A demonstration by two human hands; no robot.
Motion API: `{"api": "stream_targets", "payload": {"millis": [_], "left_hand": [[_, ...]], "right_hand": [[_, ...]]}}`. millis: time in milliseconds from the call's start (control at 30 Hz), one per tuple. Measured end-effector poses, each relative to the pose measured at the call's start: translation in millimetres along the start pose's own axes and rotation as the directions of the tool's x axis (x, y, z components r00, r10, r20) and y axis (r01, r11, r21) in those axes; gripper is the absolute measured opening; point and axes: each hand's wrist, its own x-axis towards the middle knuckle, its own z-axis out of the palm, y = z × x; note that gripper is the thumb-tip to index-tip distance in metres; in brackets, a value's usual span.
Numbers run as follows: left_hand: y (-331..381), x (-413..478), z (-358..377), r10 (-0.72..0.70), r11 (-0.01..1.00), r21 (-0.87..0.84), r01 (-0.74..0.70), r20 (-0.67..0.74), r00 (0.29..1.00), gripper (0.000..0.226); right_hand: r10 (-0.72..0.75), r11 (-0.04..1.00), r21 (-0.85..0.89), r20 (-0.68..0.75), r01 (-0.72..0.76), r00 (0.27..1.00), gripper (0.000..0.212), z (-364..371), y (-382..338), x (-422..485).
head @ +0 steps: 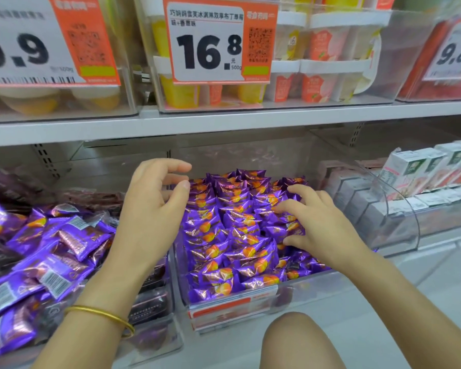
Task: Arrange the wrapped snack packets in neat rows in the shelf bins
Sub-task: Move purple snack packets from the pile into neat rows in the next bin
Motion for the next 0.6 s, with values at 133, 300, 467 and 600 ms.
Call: {"api": "stream_targets", "payload": {"millis": [133, 300, 467, 600], "left_hand": [[-1.6, -2.5, -3.7, 0.004, 1.000, -0.001, -0.004, 0.002, 1.000, 0.026], [-2.7, -3.4, -6.1, 0.004, 1.000, -0.003, -0.004, 0.013, 1.000, 0.033], [-3.1, -2.1, -6.1, 0.000, 1.000, -0.030, 0.000, -0.015, 1.000, 0.031], [-3.6, -1.1, -8.8, -0.011, 0.999, -0.042, 0.009, -0.064, 0.998, 0.029]], "right_hand": [[-0.091, 0.995, 0.035, 0.021, 0.090, 0.996, 0.054, 3.6, 0.6, 0.8], [-0.160, 0.986, 0.069, 0.098, 0.154, 0.982, 0.048, 8.0, 0.3, 4.9], [-0.035, 0.955, 0.295, 0.043, 0.021, 0.998, 0.056, 5.5, 5.2, 2.4], [-0.032, 0.977, 0.213, 0.041, 0.022, 0.999, 0.073, 7.6, 4.6, 3.0]]}}
